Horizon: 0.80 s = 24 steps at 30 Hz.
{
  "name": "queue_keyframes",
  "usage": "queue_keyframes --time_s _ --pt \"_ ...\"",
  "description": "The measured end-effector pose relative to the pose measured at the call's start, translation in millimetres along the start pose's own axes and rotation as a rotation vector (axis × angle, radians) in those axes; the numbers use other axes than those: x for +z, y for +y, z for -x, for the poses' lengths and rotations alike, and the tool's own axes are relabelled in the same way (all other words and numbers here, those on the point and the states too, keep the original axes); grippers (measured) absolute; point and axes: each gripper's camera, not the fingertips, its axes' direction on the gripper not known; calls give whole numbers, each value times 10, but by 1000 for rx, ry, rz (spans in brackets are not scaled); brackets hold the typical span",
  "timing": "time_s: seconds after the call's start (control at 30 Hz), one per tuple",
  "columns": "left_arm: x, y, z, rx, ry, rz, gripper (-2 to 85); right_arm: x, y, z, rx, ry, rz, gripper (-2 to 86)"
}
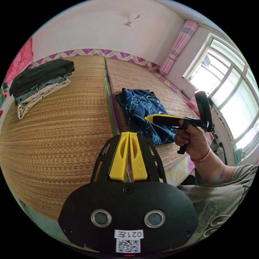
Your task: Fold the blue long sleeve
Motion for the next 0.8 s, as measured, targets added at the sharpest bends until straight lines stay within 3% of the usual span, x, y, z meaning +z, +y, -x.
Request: queue_keyframes --time_s 0.17,0.3,0.33,0.6,0.8 --pt "-107 85 79 -7 34 -21 -9 135 120 217 -79 66 55 132" --pt "-162 111 93 1 45 -20 -10 261 269 441 -168 365 20 61" --pt "-193 124 108 0 42 -23 -10 219 290 405 -162 356 12 56" --pt "-178 70 75 37 31 -9 -10 -1475 740 -1177 161 -169 -236 27" --pt "154 -199 -286 121 34 50 -9 -3009 1706 -3009 356 -341 -420 24"
